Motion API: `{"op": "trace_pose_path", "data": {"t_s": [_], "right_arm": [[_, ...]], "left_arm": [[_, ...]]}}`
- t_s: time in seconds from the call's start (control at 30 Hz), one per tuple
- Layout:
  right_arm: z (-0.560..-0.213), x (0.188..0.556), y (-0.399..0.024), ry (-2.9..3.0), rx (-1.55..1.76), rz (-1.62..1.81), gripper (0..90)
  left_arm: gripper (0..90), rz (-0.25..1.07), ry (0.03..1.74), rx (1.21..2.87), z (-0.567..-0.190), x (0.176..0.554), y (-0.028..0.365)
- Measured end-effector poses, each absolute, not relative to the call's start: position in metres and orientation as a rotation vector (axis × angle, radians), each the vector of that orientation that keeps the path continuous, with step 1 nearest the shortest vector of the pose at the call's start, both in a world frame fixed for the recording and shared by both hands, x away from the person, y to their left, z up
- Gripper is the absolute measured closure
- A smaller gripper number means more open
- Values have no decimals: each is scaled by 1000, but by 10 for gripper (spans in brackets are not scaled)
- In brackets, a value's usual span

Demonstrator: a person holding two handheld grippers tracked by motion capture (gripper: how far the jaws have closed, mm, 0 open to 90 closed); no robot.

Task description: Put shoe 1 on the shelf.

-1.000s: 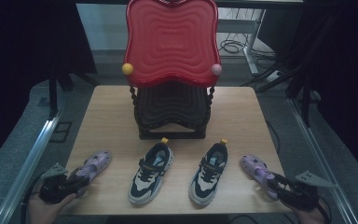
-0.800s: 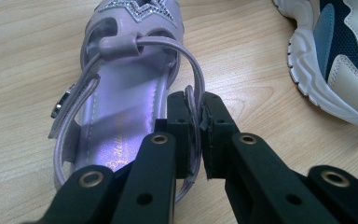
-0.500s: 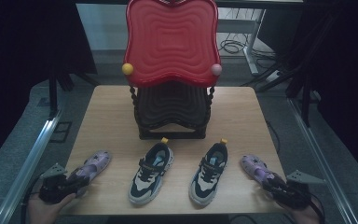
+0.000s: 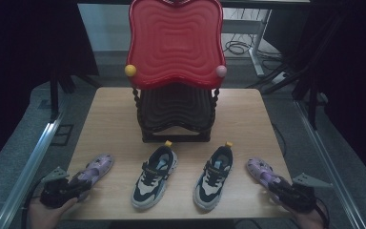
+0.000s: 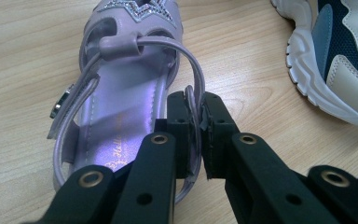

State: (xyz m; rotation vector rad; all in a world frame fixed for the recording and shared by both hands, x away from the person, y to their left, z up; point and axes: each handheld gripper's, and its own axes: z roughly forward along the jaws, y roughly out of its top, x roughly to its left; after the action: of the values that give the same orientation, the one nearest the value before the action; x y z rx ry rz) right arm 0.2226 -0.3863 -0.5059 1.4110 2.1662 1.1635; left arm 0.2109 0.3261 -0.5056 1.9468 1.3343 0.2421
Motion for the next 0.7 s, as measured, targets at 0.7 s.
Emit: {"op": "trace_pose_path", "data": {"t_s": [0.7], "right_arm": [[-502, 222, -396, 2047, 1465, 1281, 850]], "left_arm": [[867, 315, 1352, 1906, -491, 213, 330]]}}
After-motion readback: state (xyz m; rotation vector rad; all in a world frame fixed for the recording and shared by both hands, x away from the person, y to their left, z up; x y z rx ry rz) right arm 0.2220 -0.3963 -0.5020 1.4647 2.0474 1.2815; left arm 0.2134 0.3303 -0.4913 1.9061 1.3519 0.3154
